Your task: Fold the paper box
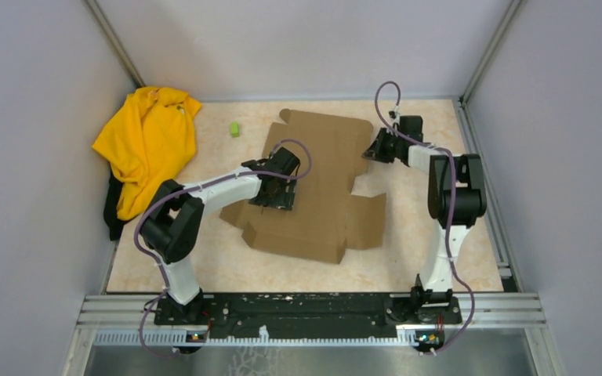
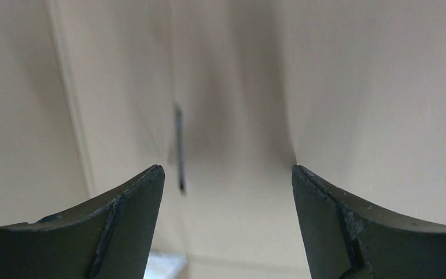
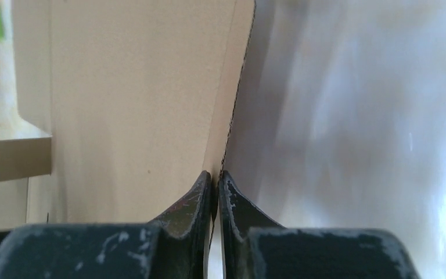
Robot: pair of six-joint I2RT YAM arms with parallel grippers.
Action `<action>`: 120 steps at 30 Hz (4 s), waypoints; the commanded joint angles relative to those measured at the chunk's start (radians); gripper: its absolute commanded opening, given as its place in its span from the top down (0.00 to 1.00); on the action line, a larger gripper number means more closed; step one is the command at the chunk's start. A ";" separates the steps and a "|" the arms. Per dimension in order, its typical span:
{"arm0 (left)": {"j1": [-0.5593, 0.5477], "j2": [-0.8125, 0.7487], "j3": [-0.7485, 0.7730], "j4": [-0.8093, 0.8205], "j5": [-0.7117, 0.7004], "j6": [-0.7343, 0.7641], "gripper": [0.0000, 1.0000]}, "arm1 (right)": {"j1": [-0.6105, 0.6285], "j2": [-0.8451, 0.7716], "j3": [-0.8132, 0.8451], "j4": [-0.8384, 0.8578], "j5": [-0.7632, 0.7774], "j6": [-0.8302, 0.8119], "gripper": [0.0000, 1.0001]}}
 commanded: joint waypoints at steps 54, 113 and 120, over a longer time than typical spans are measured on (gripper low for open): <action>-0.017 -0.057 -0.168 0.220 0.078 -0.018 0.19 | 0.013 -0.257 0.096 -0.201 -0.024 -0.156 0.40; 0.146 -0.253 -0.063 0.168 0.326 0.136 0.02 | 0.173 -0.203 0.584 -0.751 0.309 -0.592 1.00; 0.260 -0.304 -0.082 0.202 0.362 0.127 0.02 | 0.332 -0.363 0.500 -0.759 0.589 -0.666 1.00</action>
